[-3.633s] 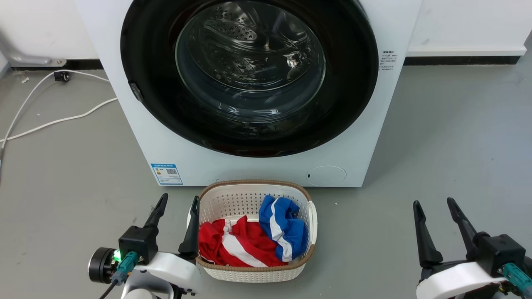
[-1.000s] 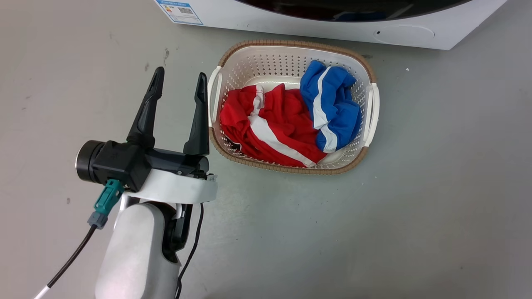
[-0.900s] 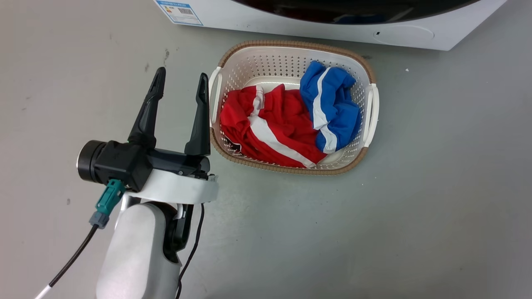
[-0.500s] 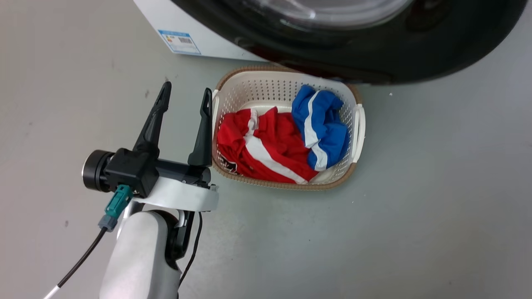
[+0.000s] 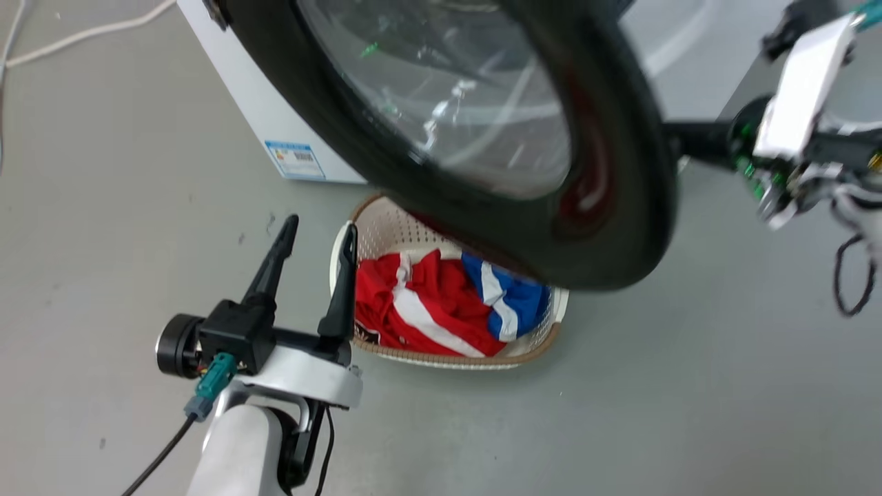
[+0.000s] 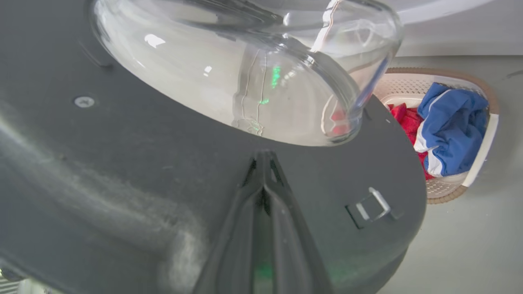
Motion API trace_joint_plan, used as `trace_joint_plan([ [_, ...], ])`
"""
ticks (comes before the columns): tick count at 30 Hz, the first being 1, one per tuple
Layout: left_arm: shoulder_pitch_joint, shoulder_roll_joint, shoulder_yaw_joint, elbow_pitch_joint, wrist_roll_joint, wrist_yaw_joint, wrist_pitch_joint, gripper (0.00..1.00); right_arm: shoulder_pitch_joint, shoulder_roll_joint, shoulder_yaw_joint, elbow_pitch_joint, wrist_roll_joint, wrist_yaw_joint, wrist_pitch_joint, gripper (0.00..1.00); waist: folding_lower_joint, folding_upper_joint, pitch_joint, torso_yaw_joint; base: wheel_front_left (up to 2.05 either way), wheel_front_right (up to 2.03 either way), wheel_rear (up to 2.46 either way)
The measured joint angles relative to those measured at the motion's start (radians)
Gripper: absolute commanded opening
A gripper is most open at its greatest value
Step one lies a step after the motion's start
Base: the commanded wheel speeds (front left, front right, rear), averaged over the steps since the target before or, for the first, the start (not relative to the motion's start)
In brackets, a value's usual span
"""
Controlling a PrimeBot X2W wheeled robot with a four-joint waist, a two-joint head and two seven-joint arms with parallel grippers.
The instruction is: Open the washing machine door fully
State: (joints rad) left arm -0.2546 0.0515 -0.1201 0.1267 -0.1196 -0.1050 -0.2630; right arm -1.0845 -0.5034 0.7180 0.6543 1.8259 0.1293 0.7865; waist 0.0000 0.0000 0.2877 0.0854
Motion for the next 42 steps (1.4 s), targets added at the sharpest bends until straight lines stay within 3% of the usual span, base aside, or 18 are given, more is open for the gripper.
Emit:
trace_joint_plan([
  [13,0.051,0.000,-0.017,0.040,-0.008,-0.009,0.000,1.00,0.195,0.001,0.131,-0.324,0.060,0.000,-0.084,0.00,-0.0001,0.0000,-0.096,0.009,0.00,0.00,0.00],
  [22,0.067,0.000,-0.016,0.051,-0.009,-0.010,0.000,1.00,0.243,-0.008,0.200,-0.392,0.094,0.000,-0.211,0.00,-0.0001,0.0000,-0.128,0.007,0.00,0.00,0.00],
  [32,0.088,0.000,-0.010,0.061,-0.016,-0.009,0.000,1.00,0.379,-0.074,0.065,-0.427,0.160,0.000,-0.590,0.00,-0.0001,0.0000,-0.164,-0.013,0.00,0.00,0.00],
  [41,0.119,0.000,-0.001,0.075,-0.010,-0.011,0.000,1.00,0.674,-0.165,-0.102,-0.525,0.207,0.000,-0.908,0.00,-0.0001,0.0000,-0.204,-0.048,0.00,0.00,0.00],
  [42,0.132,0.000,0.006,0.080,-0.008,-0.015,0.000,1.00,0.781,-0.184,-0.129,-0.553,0.194,0.000,-0.989,0.00,-0.0001,0.0000,-0.213,-0.060,0.00,0.00,0.00],
])
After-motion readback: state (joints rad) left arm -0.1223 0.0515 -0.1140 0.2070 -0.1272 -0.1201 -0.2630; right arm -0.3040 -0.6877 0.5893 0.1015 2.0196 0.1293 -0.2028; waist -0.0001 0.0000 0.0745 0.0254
